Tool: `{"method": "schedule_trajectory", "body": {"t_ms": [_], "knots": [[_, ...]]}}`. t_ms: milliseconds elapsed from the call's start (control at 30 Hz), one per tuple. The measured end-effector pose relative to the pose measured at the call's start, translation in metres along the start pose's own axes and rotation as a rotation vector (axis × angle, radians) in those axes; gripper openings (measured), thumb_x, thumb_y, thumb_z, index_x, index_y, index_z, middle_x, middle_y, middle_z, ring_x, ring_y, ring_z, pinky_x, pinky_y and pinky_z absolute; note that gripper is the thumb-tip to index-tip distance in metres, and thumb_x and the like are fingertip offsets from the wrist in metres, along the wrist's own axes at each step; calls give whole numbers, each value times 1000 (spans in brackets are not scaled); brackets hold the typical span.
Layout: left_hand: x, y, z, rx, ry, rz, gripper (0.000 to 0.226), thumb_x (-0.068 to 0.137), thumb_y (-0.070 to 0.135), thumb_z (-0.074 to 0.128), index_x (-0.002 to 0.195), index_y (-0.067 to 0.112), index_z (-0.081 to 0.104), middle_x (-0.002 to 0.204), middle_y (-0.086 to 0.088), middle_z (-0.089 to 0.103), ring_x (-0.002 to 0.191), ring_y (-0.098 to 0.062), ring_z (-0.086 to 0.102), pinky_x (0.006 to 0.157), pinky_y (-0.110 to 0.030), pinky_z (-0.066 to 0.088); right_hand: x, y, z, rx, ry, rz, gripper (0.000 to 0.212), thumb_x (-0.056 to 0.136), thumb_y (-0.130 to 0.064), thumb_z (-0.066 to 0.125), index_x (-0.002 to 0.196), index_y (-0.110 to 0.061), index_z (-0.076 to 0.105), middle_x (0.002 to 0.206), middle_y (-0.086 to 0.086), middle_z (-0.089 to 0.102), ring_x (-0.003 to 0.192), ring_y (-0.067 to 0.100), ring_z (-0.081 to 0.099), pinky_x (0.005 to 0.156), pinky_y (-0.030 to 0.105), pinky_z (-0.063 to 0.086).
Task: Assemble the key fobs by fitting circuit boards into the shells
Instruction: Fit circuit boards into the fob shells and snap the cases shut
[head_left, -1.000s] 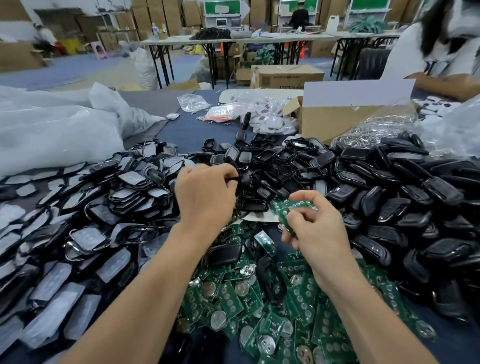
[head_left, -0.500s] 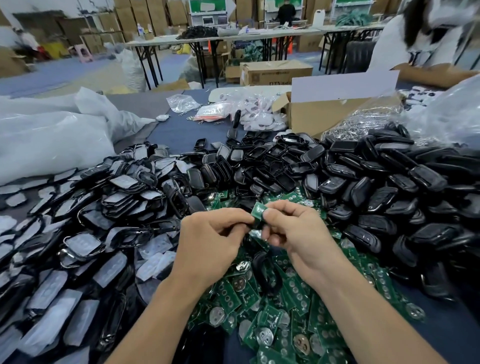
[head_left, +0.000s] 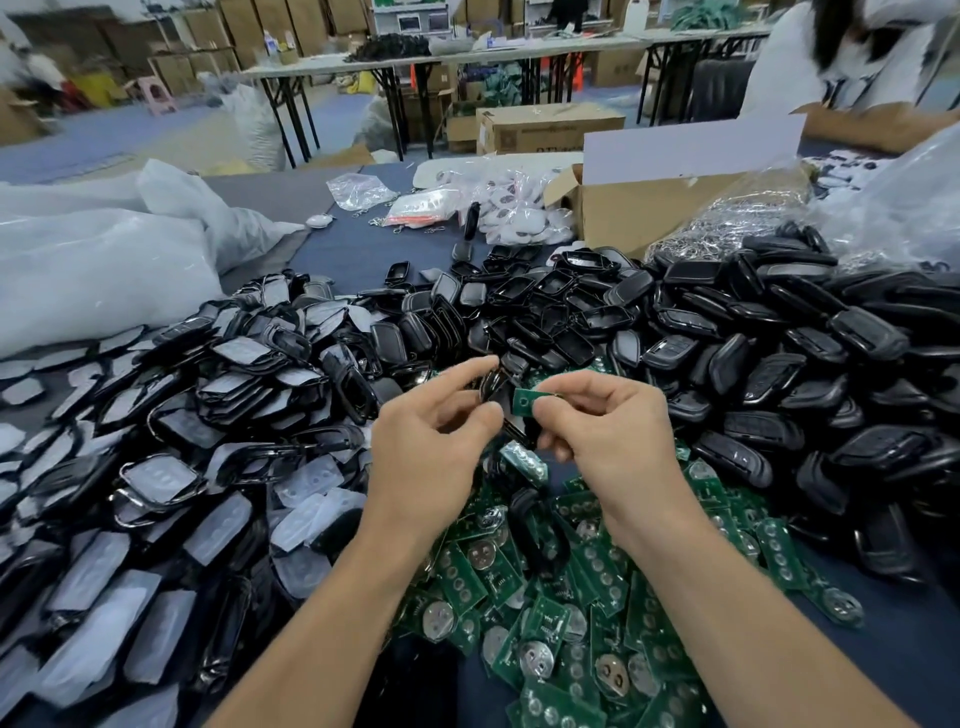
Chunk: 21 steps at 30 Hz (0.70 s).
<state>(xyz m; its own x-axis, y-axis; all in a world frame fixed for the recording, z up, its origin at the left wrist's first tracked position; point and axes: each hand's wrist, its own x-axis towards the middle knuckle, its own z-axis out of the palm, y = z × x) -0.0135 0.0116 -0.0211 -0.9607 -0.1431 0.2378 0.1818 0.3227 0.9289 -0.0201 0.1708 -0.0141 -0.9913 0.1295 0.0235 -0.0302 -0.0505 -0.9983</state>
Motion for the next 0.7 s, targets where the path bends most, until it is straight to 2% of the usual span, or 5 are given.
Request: {"method": "schedule_trajectory", "body": {"t_ms": [100, 200, 300, 433, 700], "knots": [[3, -3, -2, -14, 28, -30, 24, 77, 27, 75, 94, 42, 76, 76, 8, 79, 63, -35, 71, 62, -50, 61, -1, 3, -2, -211, 40, -97, 23, 83, -7, 80, 82, -30, 82, 71, -4, 77, 57, 11, 67, 58, 28, 59], [1, -5, -3, -40, -24, -90, 19, 77, 22, 77, 89, 36, 71, 74, 3, 79, 65, -34, 76, 68, -58, 64, -1, 6, -2, -288, 93, -145, 26, 82, -13, 82, 97, -35, 79, 82, -12, 79, 72, 4, 74, 69, 23, 60], [3, -9, -2, -65, -15, -149, 28, 85, 7, 77, 84, 33, 67, 75, 1, 79, 67, -21, 79, 70, -51, 66, 2, 5, -6, -165, 130, -164, 19, 90, -6, 73, 97, -24, 71, 74, -2, 78, 59, 11, 72, 56, 19, 55], [4, -11, -1, -158, -3, -187, 23, 89, -4, 73, 87, 18, 65, 77, -7, 79, 71, -25, 79, 69, -37, 67, 1, 2, -5, 14, 23, -129, 13, 91, 3, 71, 89, -10, 70, 67, 12, 74, 60, 26, 74, 57, 29, 59], [3, -4, -4, -280, -51, -188, 22, 92, -10, 67, 95, 11, 71, 82, -10, 80, 74, -28, 80, 64, -26, 62, -7, 2, 1, -286, 62, -167, 12, 80, -19, 85, 75, -26, 76, 66, -9, 75, 61, 17, 72, 66, 42, 63]]}}
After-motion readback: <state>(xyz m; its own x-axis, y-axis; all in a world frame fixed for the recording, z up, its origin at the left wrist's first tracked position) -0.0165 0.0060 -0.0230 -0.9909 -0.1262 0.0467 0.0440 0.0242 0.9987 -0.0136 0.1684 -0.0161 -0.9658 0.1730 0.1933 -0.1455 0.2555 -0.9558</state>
